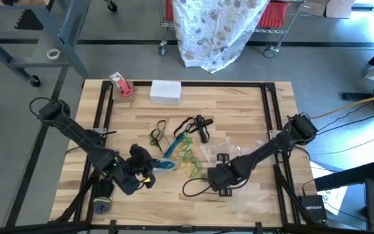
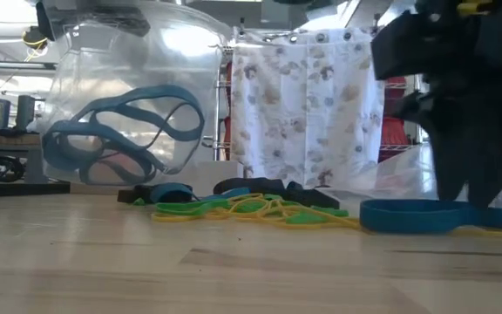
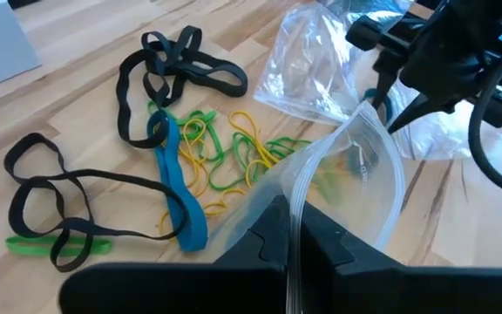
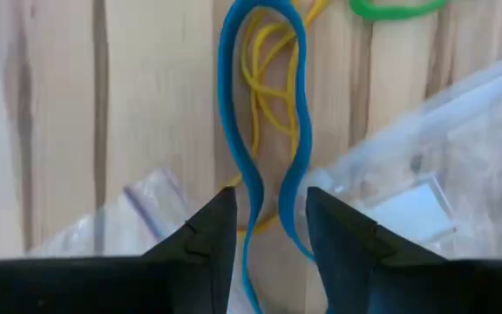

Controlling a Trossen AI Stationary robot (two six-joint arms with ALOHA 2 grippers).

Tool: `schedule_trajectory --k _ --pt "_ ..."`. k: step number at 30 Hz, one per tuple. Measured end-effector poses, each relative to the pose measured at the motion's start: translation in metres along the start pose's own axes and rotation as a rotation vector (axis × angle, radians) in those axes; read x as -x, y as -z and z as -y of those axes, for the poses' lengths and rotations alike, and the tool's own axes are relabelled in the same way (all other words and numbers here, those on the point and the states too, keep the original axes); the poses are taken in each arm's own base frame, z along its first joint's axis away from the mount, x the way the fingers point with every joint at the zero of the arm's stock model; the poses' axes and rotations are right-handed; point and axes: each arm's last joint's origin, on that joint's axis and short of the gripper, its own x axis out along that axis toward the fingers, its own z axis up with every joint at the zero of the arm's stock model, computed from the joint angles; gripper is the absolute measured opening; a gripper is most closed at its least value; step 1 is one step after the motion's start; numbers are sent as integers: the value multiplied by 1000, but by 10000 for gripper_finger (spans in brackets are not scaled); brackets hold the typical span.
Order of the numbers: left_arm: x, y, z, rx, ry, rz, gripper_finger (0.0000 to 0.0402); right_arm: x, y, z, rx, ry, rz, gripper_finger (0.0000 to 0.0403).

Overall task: Sort rubber bands
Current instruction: Put the blue rubber band into the transparent zip bag

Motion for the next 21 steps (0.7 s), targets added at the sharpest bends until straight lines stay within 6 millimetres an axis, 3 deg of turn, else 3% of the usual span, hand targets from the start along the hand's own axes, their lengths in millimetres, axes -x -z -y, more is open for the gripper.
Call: schedule_trajectory --k 9,21 --pt "1 1 0 2 4 -1 0 -2 -2 1 12 32 37 133" --pt "1 1 0 -5 4 -1 0 -4 0 -2 10 -56 -22 133"
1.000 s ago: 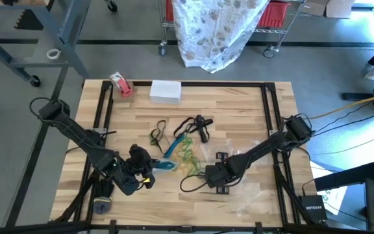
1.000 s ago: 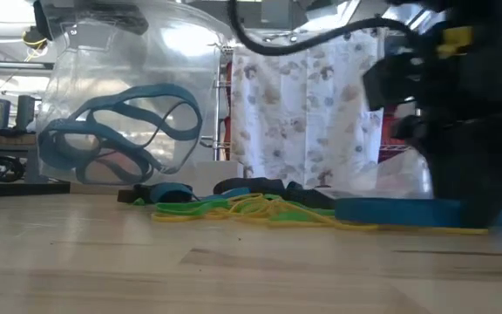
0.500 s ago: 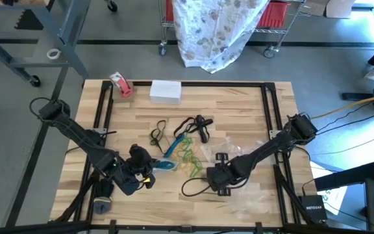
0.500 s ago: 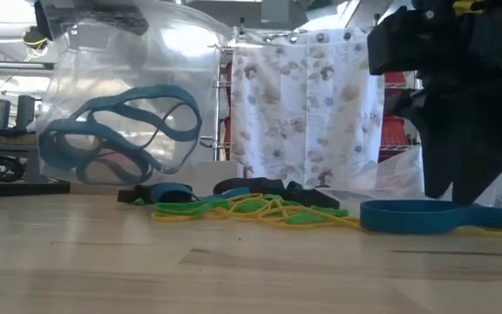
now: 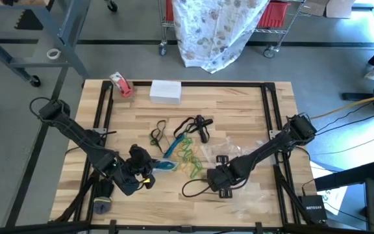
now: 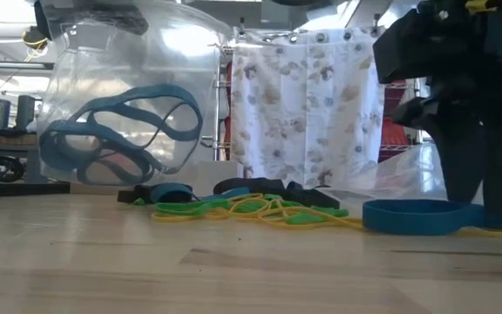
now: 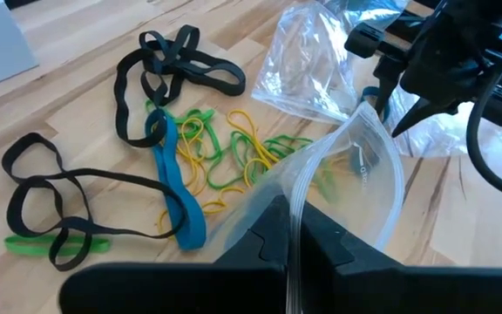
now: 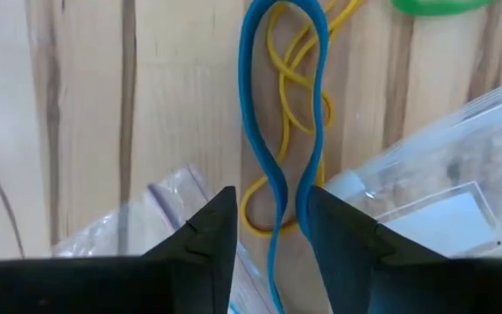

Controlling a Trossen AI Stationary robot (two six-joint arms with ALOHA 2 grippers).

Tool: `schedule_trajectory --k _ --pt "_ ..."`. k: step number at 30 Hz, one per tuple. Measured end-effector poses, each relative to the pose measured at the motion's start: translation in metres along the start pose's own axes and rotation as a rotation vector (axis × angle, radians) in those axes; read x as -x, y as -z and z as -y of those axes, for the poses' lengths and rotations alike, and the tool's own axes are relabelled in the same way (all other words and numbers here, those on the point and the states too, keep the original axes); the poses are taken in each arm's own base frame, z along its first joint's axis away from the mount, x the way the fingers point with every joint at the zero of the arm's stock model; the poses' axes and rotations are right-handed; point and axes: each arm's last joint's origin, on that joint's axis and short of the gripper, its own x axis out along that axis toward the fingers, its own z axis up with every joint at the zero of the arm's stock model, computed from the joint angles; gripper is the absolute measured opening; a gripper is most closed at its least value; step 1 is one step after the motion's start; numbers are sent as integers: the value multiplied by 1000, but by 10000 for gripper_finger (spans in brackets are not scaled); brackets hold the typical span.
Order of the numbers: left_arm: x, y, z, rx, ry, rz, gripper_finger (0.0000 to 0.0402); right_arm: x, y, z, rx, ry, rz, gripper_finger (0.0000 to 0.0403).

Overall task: Sort rubber bands
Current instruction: Put the blue rubber band into the transparent zip bag

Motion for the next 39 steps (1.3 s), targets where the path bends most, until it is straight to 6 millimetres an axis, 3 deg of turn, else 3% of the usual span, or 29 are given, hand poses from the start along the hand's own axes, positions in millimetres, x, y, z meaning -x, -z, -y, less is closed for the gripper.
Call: schedule_trajectory --k 6,20,23,29,35,39 --pt "0 0 0 -8 0 0 0 -3 3 -7 37 120 60 133" --pt "0 0 0 -7 0 1 0 -6 5 -9 49 136 55 131" --pt "1 0 0 -6 3 0 0 -6 5 -9 49 133 52 109" --pt "1 0 0 -8 3 0 0 -6 5 -9 53 134 52 13" --pt "1 0 0 -8 3 0 0 -6 6 -9 52 137 48 6" --pt "1 0 0 -8 3 0 0 8 7 -8 36 132 52 3"
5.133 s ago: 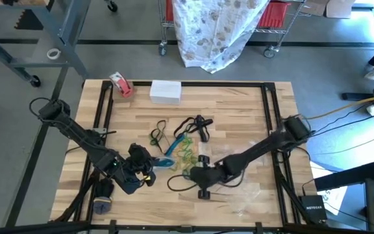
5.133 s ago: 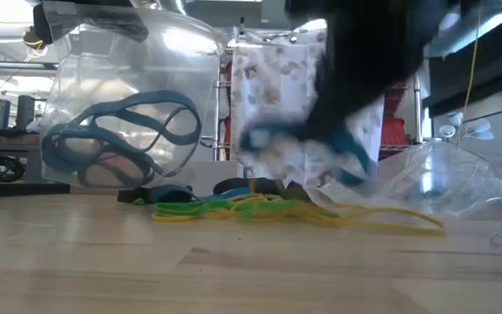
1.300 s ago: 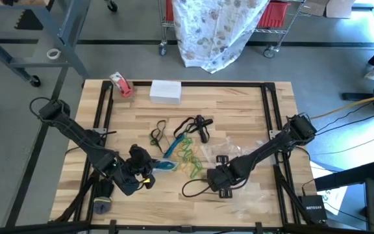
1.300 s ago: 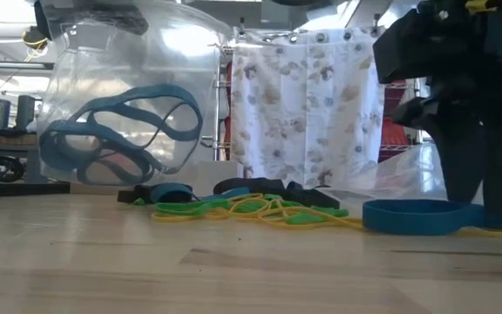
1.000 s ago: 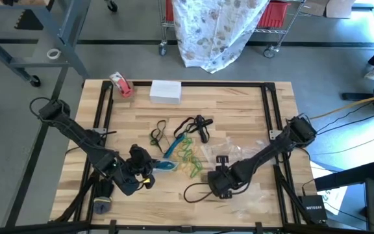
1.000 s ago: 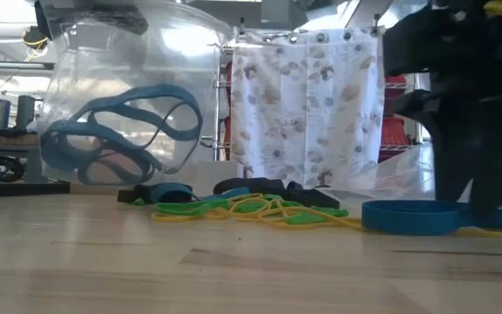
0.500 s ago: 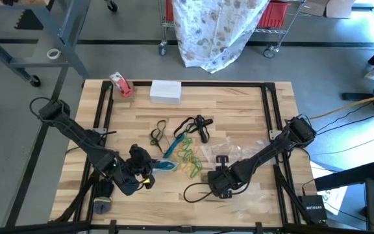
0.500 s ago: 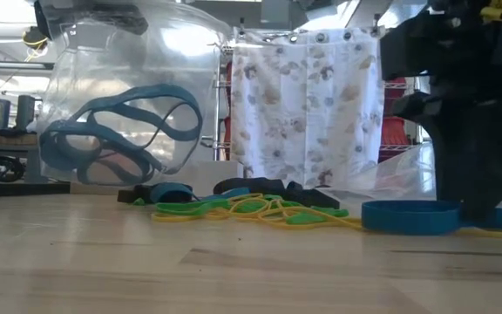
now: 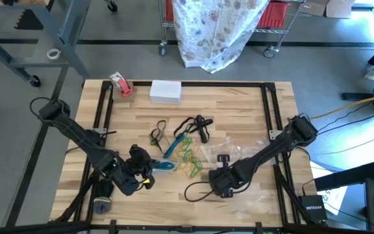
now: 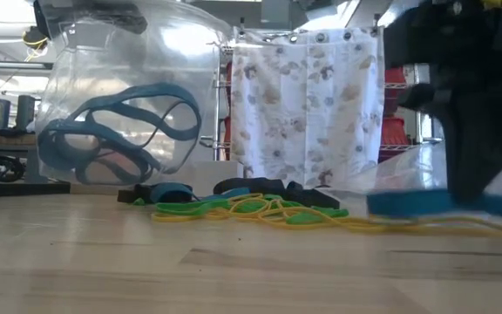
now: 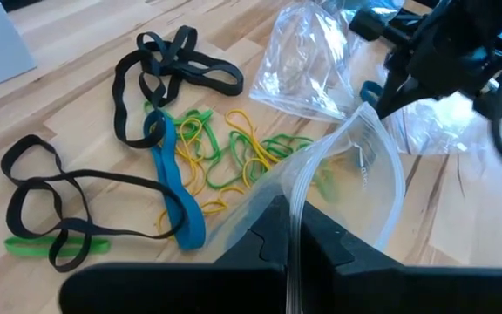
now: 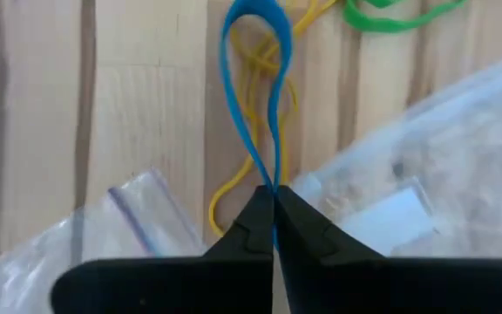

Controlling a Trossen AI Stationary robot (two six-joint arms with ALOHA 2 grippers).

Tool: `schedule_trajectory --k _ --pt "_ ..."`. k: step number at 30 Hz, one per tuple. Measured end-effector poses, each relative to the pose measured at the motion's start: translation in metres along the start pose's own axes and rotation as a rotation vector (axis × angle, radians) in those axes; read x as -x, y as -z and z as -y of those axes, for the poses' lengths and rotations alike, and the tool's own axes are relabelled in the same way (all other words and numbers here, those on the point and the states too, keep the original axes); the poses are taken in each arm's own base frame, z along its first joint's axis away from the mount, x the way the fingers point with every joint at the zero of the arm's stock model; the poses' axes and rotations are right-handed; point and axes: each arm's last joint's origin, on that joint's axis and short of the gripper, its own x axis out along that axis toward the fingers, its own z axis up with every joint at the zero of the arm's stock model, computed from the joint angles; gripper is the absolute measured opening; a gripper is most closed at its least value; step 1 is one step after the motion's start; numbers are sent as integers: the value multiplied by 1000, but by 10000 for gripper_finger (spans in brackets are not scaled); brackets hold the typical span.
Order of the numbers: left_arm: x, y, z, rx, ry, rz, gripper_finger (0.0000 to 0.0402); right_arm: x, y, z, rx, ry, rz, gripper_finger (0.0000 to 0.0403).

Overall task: Sort rubber bands
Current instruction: Put the blue rubber band into the transparent zip bag

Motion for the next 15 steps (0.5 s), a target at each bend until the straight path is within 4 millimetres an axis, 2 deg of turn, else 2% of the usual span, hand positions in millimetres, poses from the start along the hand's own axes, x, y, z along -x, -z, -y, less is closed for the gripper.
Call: schedule_trajectory --k 8,12,15 --pt "0 0 0 -2 0 0 0 55 -18 4 -2 -65 186 1" --pt "0 0 0 4 3 2 0 78 -38 2 17 -61 445 1" --pt "0 0 1 6 4 3 0 92 -59 -1 39 -59 701 0"
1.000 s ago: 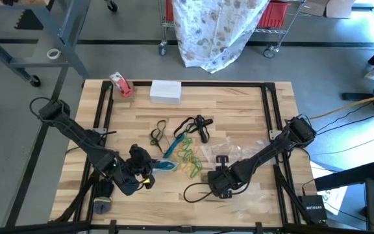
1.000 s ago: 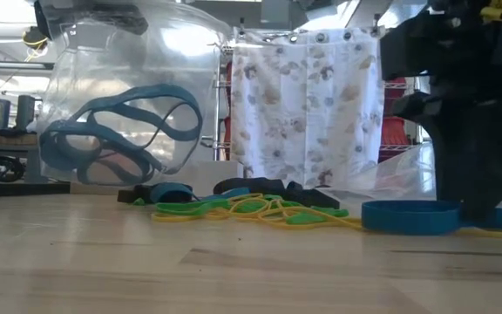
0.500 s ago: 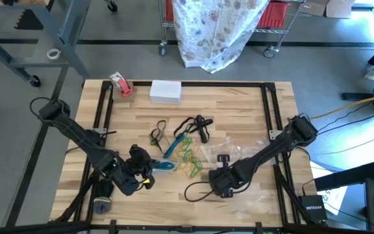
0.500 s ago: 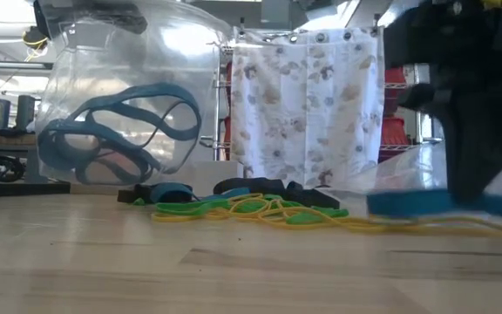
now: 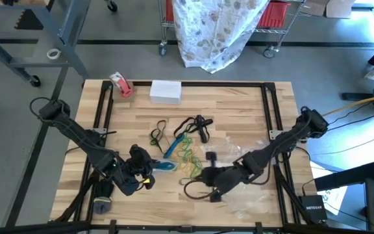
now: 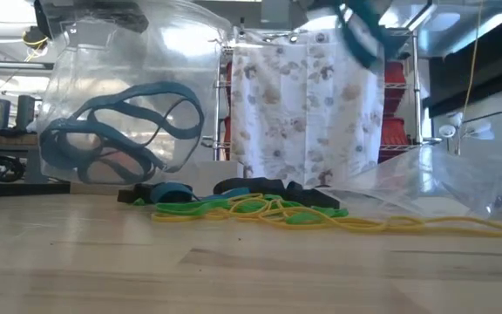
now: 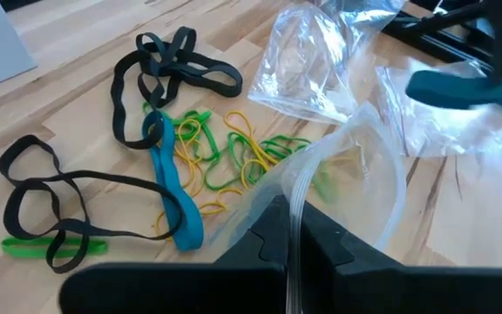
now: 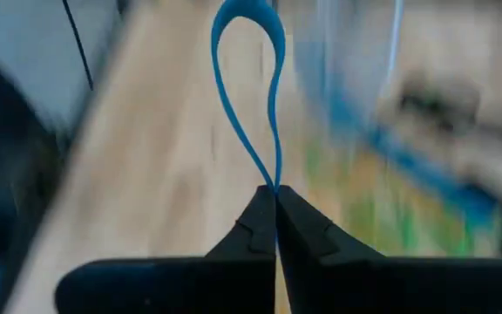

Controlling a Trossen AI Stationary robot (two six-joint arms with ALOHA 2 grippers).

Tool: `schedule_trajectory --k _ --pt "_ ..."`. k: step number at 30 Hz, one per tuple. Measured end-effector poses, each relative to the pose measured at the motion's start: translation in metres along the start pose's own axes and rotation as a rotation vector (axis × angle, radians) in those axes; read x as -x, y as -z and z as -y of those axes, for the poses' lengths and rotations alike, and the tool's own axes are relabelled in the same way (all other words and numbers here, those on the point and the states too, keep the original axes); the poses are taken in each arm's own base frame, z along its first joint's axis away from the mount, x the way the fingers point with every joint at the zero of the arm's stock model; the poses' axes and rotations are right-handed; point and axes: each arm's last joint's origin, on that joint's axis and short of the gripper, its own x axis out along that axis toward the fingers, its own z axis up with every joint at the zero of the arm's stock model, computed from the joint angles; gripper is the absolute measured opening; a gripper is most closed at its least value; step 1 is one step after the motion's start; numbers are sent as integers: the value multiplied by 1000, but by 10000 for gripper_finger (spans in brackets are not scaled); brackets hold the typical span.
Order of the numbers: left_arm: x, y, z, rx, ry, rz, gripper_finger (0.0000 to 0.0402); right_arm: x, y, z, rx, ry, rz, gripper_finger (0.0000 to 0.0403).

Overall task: Sort rubber bands
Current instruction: Put the blue rubber band into the transparent zip bag

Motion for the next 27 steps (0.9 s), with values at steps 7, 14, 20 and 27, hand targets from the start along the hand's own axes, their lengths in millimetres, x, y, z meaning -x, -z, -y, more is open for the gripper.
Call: schedule_trajectory --k 7,14,20,27 --pt "0 -4 7 31 50 28 0 -22 -43 15 22 -7 444 0" --pt "1 -9 14 46 109 67 0 -36 -54 34 59 -15 582 0" --pt "1 -13 17 82 132 84 0 -38 -52 36 80 -54 558 0" --pt "0 -18 19 115 153 107 0 -41 -46 36 55 -65 490 0"
